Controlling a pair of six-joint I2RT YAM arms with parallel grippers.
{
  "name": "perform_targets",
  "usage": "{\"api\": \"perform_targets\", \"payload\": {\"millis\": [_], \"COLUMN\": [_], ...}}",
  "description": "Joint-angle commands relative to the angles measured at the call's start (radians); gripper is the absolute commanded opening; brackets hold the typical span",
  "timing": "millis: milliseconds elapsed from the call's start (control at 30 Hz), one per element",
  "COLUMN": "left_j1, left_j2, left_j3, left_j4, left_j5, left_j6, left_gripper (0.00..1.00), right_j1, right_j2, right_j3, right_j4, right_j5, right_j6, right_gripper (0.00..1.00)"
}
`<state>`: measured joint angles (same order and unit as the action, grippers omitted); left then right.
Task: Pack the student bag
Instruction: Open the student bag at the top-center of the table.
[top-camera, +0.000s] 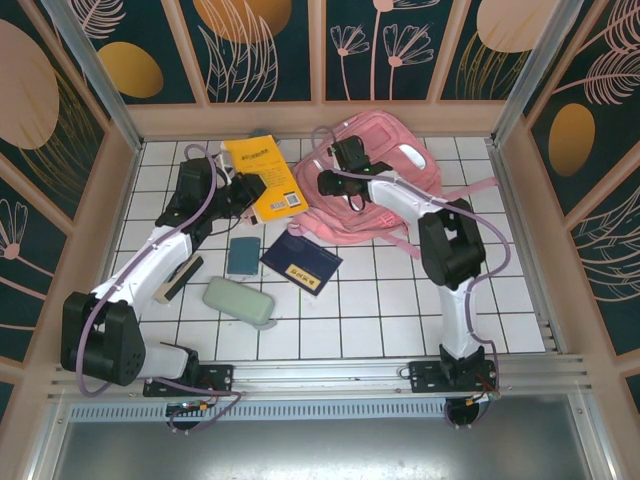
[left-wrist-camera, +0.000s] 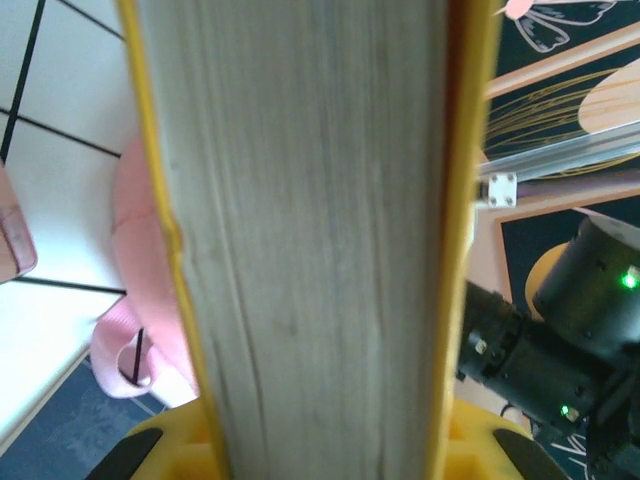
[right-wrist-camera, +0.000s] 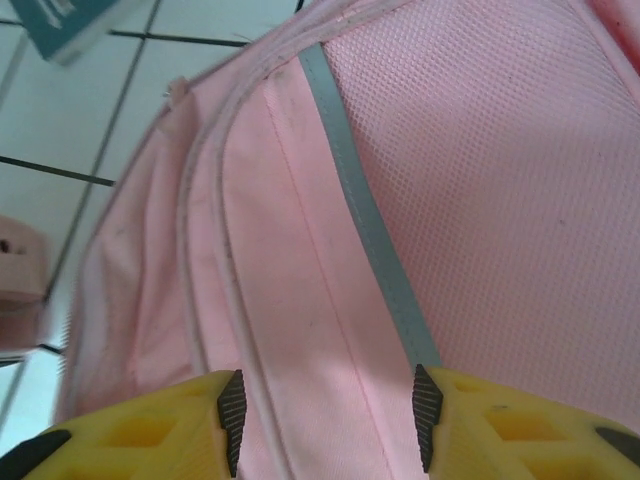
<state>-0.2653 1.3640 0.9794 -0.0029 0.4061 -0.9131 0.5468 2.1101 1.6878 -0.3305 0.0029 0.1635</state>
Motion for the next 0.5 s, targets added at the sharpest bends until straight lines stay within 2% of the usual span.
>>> {"api": "perform_targets", "payload": {"millis": [0,200,333,400,467], "left_j1": [0.005,0.007,0.006,0.006,0.006], "left_j2": [-0.054,-0.080,-0.086,-0.081,-0.078], "left_j3": [-0.002,-0.001,-0.028,-0.027,-0.026], "left_j4": [0.022,-0.015,-0.016,-0.022,-0.026], "left_j5": [-0.006,-0.027,-0.030,-0.026,-0.030], "left_j6": [0.033,0.042,0.037,0.037,0.031], "left_gripper": [0.00,0.00,0.00,0.00,0.00], "right_j1": [0.030,0.063,0.065,0.065,0.065], "right_j2": [0.065,0.133,0.173,0.186,0.189], "right_j3": [0.095,0.138,0.156,0.153,0.148], "right_j4": [-0.088,-0.106,-0.114,-0.113,-0.113], "right_j5": [0.104,0.126,0.179,0.203,0.222], "right_j6": [-0.084,-0.112,-0.110,-0.114,-0.106], "right_gripper": [0.52,0.56,0.55,0.48,0.33]}}
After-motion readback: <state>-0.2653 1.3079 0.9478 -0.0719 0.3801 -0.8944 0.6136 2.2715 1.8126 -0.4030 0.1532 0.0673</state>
